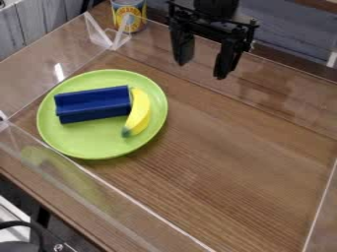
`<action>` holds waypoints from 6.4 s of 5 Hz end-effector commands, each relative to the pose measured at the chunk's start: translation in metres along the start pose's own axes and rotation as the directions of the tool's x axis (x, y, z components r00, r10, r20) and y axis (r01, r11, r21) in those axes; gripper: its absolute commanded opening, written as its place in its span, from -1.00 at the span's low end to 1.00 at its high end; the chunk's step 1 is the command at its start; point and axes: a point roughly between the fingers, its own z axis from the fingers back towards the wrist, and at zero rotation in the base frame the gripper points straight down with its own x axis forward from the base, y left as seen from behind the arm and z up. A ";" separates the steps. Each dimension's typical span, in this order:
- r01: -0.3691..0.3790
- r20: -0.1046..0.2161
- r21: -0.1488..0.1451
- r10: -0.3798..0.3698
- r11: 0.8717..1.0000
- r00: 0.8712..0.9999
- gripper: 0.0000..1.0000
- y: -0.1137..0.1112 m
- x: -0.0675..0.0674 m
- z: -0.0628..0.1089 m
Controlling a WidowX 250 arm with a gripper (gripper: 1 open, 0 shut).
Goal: Remove the banana from inside the green plate and put it on the table
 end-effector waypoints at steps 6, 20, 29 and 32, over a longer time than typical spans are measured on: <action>-0.195 0.093 -0.009 0.195 0.981 0.976 1.00 0.081 -0.024 -0.024; -0.309 0.009 -0.090 0.311 0.947 0.950 1.00 0.098 -0.012 -0.053; -0.319 0.033 -0.084 0.323 0.944 0.946 1.00 0.096 -0.015 -0.121; -0.311 0.049 -0.069 0.315 0.948 0.948 -1.00 0.092 -0.016 -0.111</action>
